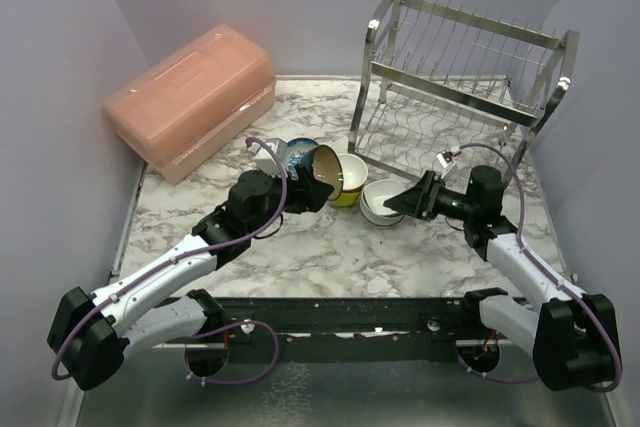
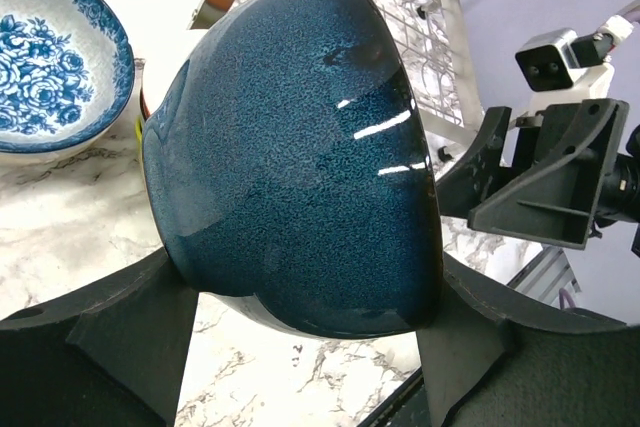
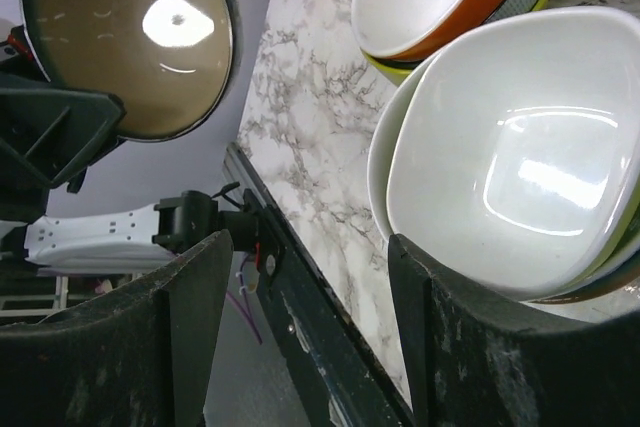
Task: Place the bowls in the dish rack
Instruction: Adjust the dish rack at the center of the board.
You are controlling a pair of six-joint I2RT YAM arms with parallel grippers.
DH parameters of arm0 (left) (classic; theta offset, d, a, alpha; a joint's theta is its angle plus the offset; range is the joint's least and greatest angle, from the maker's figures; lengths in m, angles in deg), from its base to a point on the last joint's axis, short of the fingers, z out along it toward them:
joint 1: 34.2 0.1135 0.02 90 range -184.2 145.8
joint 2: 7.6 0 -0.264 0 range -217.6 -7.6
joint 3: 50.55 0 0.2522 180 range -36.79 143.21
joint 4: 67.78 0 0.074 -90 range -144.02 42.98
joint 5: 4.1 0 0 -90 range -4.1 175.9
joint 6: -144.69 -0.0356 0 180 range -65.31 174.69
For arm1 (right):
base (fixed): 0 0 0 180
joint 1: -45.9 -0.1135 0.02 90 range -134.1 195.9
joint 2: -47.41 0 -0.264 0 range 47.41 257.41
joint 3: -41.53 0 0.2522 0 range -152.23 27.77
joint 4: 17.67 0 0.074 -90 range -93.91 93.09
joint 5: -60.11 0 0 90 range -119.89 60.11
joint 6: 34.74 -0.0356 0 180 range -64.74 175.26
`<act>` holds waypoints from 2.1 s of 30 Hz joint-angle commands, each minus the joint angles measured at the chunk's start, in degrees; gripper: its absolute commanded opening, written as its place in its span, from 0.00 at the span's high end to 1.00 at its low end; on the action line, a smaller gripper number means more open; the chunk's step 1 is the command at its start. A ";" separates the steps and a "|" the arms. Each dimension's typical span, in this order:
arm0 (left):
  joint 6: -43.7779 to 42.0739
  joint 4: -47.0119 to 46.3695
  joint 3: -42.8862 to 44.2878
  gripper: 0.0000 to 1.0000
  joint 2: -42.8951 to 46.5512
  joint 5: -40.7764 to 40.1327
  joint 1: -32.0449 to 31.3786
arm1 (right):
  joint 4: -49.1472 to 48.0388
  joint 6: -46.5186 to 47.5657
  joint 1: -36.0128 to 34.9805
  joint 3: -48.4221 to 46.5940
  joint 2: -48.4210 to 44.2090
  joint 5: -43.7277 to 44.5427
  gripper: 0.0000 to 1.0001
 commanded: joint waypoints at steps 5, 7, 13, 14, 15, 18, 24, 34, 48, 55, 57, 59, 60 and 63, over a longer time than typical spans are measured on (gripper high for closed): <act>2.48 -8.34 1.68 1.00 -1.67 4.72 0.23 | 8.23 4.12 -0.14 0.00 -8.62 2.33 0.31; 2.97 -8.95 2.02 1.00 -2.32 6.26 0.26 | 10.17 5.03 -0.14 -0.36 -10.68 4.05 0.31; 4.39 -11.05 3.35 1.00 -5.40 10.17 0.20 | 22.73 10.85 -0.10 -4.49 -17.15 17.06 0.29; 4.57 -11.47 3.57 1.00 -5.94 10.83 0.10 | 25.76 12.24 -0.08 -5.84 -18.11 21.30 0.27; 4.70 -11.83 3.69 1.00 -6.38 11.34 0.10 | 28.41 13.13 -0.08 -6.88 -19.21 25.66 0.24; 4.89 -12.58 4.00 1.00 -7.22 12.05 0.01 | 32.73 14.28 -0.11 -8.29 -22.19 37.52 0.18; 4.96 -13.40 3.82 1.00 -7.40 12.00 -0.12 | 34.55 17.03 -0.05 -8.06 -24.61 56.71 0.14; 5.16 -14.42 2.82 1.00 -7.55 11.71 -0.09 | 31.97 18.08 -0.05 -8.01 -19.80 78.52 0.19; 4.46 -14.76 2.54 1.00 -7.93 11.46 -0.15 | 27.59 12.14 -0.05 -6.06 -13.95 96.00 0.23; 4.28 -14.84 2.60 1.00 -8.37 11.54 -0.13 | 19.60 11.80 0.03 -2.75 -9.17 101.15 0.18; 4.19 -14.86 2.62 1.00 -8.32 11.78 -0.11 | 17.60 12.13 0.14 -2.57 -7.37 101.98 0.18; 4.19 -14.89 2.51 1.00 -8.13 11.70 -0.11 | 15.98 12.38 0.65 -2.89 -6.11 102.04 0.18; 4.19 -14.87 2.51 1.00 -8.06 11.67 -0.13 | 15.42 12.44 0.97 -3.08 -5.81 101.55 0.19; 4.04 -14.89 2.36 1.00 -7.93 11.40 -0.11 | 12.11 13.12 1.17 -3.28 -5.64 98.90 0.23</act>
